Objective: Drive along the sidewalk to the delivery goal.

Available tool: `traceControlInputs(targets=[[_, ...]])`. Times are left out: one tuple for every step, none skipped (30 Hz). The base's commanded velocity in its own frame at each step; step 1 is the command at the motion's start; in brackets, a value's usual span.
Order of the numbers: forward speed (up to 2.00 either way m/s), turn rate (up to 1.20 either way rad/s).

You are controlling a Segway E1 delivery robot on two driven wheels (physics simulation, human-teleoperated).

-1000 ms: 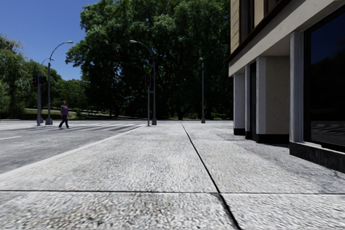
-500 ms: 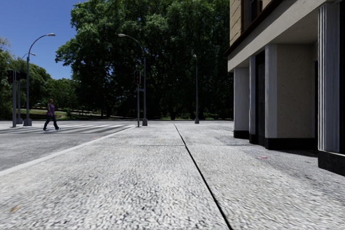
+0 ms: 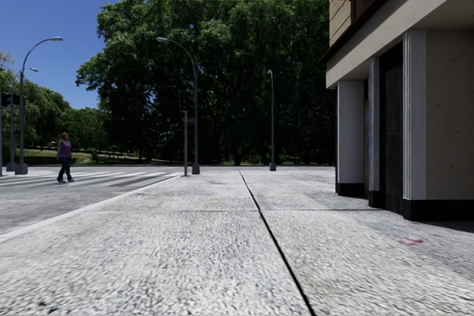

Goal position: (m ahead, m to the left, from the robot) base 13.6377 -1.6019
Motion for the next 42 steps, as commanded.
traceControlInputs(targets=[[2.00,0.00],[2.00,0.00],[2.00,0.00],[2.00,0.00],[2.00,0.00],[2.00,0.00],[2.00,-0.04],[2.00,-0.17],[2.00,-0.23],[2.00,-0.23],[2.00,-0.24],[2.00,-0.25],[2.00,-0.25],[2.00,-0.25],[2.00,-0.25],[2.00,-0.25],[2.00,-0.25],[2.00,-0.25],[2.00,-0.25],[2.00,-0.25],[2.00,-0.25],[2.00,-0.25],[2.00,-0.25],[2.00,-0.25],[2.00,-0.25],[2.00,-0.25],[2.00,-0.25],[2.00,-0.25],[2.00,-0.25],[2.00,-0.25],[2.00,-0.23],[2.00,-0.23],[2.00,-0.04],[2.00,0.00],[2.00,0.00],[2.00,0.00],[2.00,0.00],[2.00,0.00],[2.00,0.00],[2.00,0.00],[2.00,0.00],[2.00,0.00]])
